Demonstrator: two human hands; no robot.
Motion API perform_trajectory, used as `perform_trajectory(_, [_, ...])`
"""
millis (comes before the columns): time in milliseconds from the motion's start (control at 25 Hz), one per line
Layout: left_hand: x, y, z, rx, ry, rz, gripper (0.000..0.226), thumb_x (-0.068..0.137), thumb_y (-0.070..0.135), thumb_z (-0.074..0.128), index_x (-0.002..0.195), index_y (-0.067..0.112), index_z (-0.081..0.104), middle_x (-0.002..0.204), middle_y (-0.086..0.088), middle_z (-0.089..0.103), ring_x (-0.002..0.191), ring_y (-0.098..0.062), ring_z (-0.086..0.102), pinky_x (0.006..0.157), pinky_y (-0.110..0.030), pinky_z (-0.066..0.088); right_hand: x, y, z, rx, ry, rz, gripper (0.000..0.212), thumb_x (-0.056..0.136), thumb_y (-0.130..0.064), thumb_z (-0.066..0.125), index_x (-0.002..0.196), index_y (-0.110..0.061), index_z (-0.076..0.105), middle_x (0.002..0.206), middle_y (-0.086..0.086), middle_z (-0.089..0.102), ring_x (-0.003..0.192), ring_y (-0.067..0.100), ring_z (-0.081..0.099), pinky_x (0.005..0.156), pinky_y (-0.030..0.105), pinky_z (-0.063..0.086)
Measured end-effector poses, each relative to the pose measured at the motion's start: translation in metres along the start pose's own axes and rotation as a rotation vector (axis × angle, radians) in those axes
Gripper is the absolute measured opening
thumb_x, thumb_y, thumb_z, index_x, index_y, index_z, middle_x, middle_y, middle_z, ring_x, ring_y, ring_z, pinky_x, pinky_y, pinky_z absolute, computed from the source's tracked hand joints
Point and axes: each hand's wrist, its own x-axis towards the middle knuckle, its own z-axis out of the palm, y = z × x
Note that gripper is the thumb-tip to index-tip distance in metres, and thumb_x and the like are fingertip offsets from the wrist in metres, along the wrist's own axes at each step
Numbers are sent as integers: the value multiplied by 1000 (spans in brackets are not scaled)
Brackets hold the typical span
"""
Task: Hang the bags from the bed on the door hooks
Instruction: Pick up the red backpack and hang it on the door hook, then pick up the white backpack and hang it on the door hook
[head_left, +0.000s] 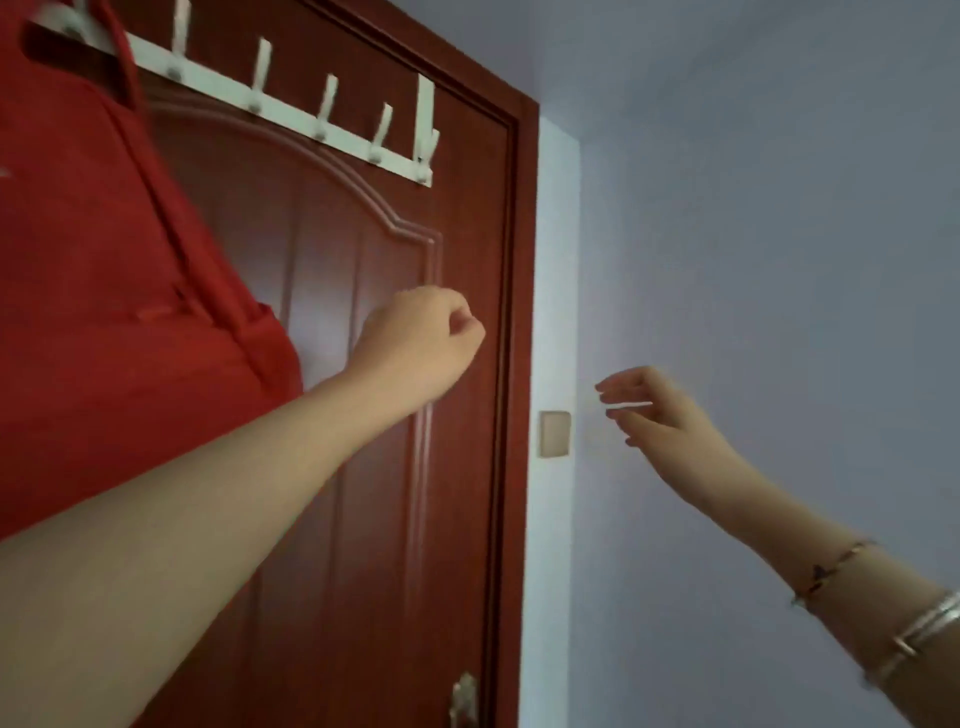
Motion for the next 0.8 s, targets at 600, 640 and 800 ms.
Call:
perform_trajectory(600, [-255, 484, 326, -909, -993, 233, 23, 83, 21, 49, 77, 15, 70, 83, -3, 75, 82, -21, 70, 83, -44, 56, -386, 143, -448, -426, 562, 803, 28, 86, 5, 41, 90, -16, 58, 96, 12, 66, 79, 23, 64, 75, 35, 46])
perform_trajectory(640, [-267, 522, 343, -948, -1033, 273, 23, 83, 22, 49, 76, 17, 69, 82, -1, 75, 80, -20, 70, 83, -43, 56, -408, 148, -474, -453, 616, 839, 26, 86, 6, 42, 93, -12, 58, 96, 13, 65, 79, 24, 63, 76, 36, 46])
perform_trajectory(800, [-303, 651, 406, -1053, -1136, 386, 22, 82, 22, 49, 73, 15, 68, 83, -6, 74, 84, -27, 69, 78, -43, 56, -479, 165, -562, -535, 763, 970, 24, 87, 8, 42, 95, -9, 56, 96, 13, 62, 87, 28, 61, 78, 39, 44])
